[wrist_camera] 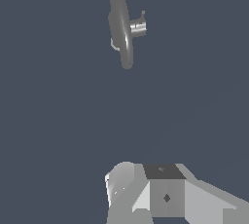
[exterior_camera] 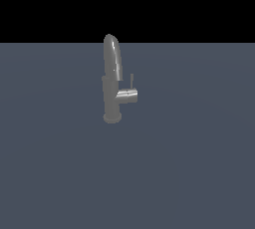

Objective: Turn on the faucet by rotating a designated handle.

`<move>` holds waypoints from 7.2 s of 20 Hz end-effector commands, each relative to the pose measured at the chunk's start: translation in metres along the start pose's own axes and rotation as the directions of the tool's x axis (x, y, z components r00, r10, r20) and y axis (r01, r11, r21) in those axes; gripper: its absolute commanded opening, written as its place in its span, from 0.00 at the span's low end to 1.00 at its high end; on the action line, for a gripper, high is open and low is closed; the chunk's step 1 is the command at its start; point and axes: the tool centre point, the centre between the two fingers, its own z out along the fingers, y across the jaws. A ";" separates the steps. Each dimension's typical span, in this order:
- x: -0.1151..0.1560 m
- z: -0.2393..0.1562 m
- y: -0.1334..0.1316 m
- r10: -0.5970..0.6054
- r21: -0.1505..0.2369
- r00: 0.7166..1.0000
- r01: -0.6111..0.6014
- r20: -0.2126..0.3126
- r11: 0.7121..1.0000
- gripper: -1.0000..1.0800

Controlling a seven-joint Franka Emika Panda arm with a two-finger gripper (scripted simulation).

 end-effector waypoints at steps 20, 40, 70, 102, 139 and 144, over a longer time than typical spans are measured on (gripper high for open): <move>0.048 0.007 -0.004 0.094 0.093 0.988 -0.106 0.126 0.990 0.00; 0.158 0.046 0.000 0.248 0.251 0.862 -0.384 0.442 0.889 0.00; 0.297 0.180 0.027 0.226 0.249 0.413 -0.817 0.882 0.520 0.00; 0.339 0.321 0.029 -0.010 0.013 0.012 -0.982 1.000 0.186 0.00; 0.256 0.336 0.043 -0.011 0.015 0.013 -0.983 1.000 0.184 0.00; 0.256 0.332 0.042 -0.008 0.035 0.034 -0.982 0.999 0.185 0.00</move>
